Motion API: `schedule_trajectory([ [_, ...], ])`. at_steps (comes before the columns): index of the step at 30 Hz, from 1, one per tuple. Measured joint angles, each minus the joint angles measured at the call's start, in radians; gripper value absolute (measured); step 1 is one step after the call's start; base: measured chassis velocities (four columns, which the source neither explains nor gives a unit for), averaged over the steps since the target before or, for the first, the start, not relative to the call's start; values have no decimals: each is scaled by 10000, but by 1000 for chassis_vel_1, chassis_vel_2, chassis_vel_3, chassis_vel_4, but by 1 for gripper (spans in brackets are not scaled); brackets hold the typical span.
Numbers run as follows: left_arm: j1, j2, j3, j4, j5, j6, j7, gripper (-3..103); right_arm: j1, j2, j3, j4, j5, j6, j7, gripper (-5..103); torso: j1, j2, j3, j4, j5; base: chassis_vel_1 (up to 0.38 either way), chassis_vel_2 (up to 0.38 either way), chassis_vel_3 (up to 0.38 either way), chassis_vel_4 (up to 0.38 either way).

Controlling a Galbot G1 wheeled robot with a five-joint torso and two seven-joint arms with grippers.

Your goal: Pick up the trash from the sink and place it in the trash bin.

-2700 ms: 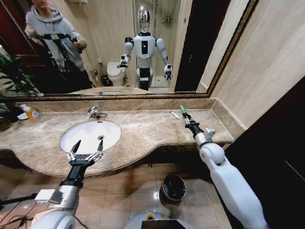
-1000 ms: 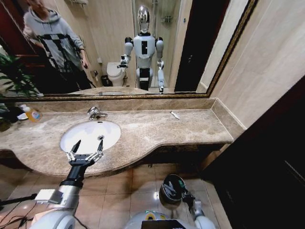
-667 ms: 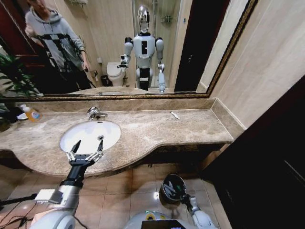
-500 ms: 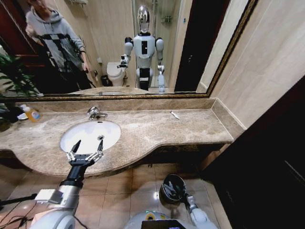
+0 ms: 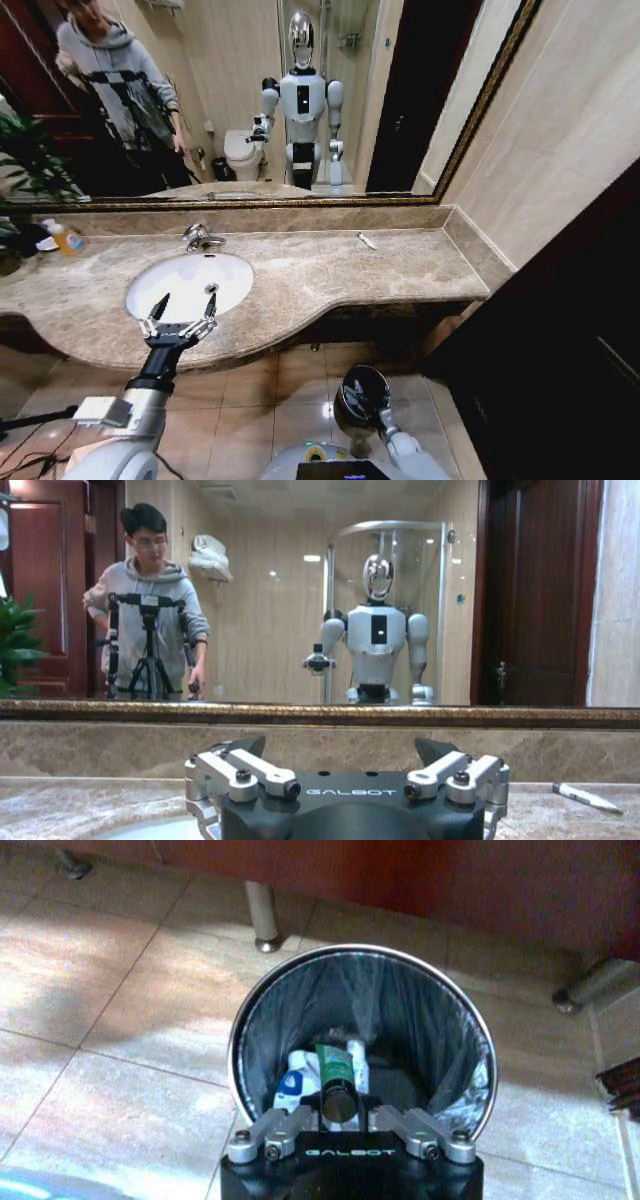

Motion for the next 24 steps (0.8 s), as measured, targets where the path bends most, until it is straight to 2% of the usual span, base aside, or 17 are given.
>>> schedule_trajectory([
  [4,0,0,0,0,0,0,0,100,16,-9,4,89,36,-7,14,20,0,0,0,0,2,0,0,0,0],
  [5,0,1,0,-1,0,0,0,100,3,-13,6,152,50,-34,13,17,0,0,0,0,1,0,0,0,0],
  [7,0,1,0,0,0,0,0,100,-17,-20,12,234,90,-88,14,20,0,0,-1,0,1,0,0,0,0],
  [8,0,0,0,0,0,0,0,100,-39,-32,13,277,117,-105,13,25,0,0,0,0,2,0,0,0,0],
  [9,0,0,0,-1,0,0,0,100,-64,-56,13,318,136,-110,13,25,0,0,0,0,3,0,0,0,0],
  [11,0,0,0,0,0,0,0,100,-125,-112,12,435,167,-113,13,37,0,0,0,0,1,0,0,0,0],
  [12,0,0,0,0,0,0,0,100,-125,-112,12,435,167,-113,13,37,0,0,0,0,1,0,0,0,0],
  [15,0,0,0,0,0,-1,0,100,-239,-175,6,652,183,-120,13,52,0,0,0,0,2,0,0,0,0],
  [18,0,0,0,0,0,0,0,100,-288,-183,5,729,186,-118,9,58,0,0,-1,0,2,0,0,0,0],
  [19,0,1,0,0,0,0,0,100,-347,-189,3,796,187,-100,-17,69,0,0,0,0,2,0,0,0,0],
  [21,0,0,0,0,0,0,0,100,-374,-189,4,822,187,-93,-24,69,0,0,0,0,1,0,0,0,0],
  [23,0,0,0,0,0,0,0,100,-440,-188,3,871,183,-68,-32,80,0,0,0,0,2,0,0,0,0],
  [24,0,0,0,0,0,0,0,100,-440,-188,3,871,183,-68,-32,80,0,0,0,0,2,0,0,0,0],
])
